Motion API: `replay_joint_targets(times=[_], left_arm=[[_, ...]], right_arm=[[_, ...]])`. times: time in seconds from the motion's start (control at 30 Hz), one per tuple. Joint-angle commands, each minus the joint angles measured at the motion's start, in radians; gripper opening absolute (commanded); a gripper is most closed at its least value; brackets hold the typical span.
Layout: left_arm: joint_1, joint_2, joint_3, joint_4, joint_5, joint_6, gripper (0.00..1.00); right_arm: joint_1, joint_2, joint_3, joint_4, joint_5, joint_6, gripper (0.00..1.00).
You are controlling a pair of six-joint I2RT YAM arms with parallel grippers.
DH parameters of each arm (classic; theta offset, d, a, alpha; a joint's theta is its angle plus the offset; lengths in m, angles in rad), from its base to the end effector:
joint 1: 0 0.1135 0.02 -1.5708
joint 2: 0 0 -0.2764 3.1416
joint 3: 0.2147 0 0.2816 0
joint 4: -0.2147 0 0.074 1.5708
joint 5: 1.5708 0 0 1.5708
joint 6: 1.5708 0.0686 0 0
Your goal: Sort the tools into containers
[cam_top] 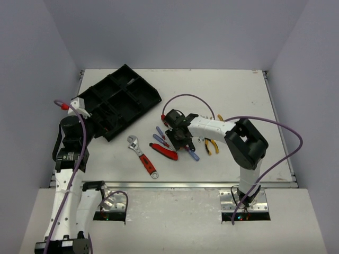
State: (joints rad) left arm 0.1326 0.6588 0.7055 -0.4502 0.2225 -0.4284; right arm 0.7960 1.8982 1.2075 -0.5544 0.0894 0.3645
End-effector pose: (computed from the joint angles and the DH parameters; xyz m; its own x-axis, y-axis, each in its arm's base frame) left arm 0.2033 0.0118 0.3002 -0.3840 -0.4600 -0.8006 -0.0960 0.8823 -0.4609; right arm 0.2875 0.2849 0.1113 -0.8658 -0.3768 -0.3291 -0.4100 0.9114 0.0350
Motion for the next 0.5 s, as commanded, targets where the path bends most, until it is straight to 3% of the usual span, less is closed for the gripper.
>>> replay_joint_targets(times=[0.0,0.17,0.3,0.47], left_arm=[[0.001,0.007,-0.006,0.051,0.034,0.023,1.00],[-0.005,-0.010,-0.015,0.059,0.040,0.022,1.00],[-0.010,0.004,-0.017,0.062,0.060,0.024,1.00],[-0.013,0.030,-0.017,0.070,0.103,0.026,1.00]], right_arm=[[0.018,0.032,0.046,0.028,0.029,0.001,0.42],[0.023,0.061,0.071,0.037,0.043,-0.001,0.48],[0.023,0.072,0.084,0.040,0.060,-0.003,0.45],[0.024,0.037,0.084,0.050,0.073,-0.001,0.26]])
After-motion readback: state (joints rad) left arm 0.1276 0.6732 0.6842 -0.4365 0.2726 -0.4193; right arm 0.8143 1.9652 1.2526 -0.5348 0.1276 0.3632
